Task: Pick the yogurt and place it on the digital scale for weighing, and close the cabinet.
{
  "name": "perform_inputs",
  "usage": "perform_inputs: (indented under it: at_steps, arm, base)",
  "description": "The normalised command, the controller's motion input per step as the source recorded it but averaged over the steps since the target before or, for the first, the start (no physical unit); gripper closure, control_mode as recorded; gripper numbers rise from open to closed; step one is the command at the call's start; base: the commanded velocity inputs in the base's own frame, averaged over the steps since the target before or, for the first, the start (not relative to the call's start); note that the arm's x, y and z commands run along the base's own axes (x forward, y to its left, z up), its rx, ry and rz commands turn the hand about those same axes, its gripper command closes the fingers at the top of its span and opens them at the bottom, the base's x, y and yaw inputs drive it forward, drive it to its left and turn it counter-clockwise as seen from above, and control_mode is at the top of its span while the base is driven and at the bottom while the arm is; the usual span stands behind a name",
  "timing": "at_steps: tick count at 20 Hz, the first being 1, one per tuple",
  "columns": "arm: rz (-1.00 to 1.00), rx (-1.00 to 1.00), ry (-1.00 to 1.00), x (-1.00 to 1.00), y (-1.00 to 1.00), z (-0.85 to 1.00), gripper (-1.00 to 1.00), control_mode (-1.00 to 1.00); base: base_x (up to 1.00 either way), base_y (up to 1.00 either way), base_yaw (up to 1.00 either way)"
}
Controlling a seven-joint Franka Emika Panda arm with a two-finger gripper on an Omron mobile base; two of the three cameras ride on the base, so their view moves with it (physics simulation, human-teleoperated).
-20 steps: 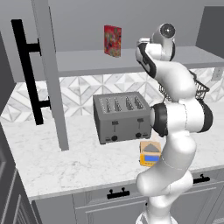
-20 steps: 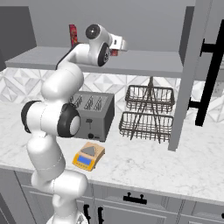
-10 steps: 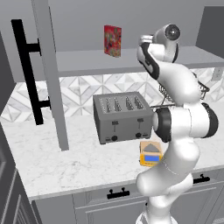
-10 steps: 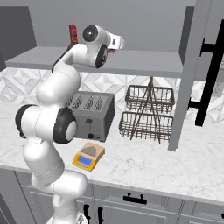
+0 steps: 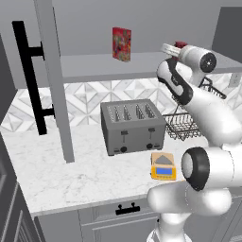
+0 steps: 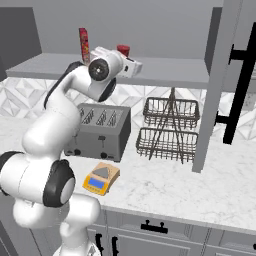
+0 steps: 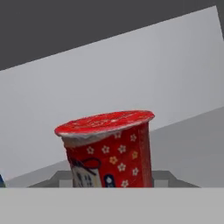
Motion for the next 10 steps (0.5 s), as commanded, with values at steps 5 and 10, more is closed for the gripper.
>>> perform_inputs:
  at_steps: [5,10]
  arm:
    - [0.17,0.02,-0.01,-1.00,-0.31,0.22,1.00,-1.00]
    - [0.36,0.02,0.02,-1.00,0.00,0.01,1.00,-1.00]
  base:
    - [0.00,0.00,0.00]
    - [0.00,0.00,0.00]
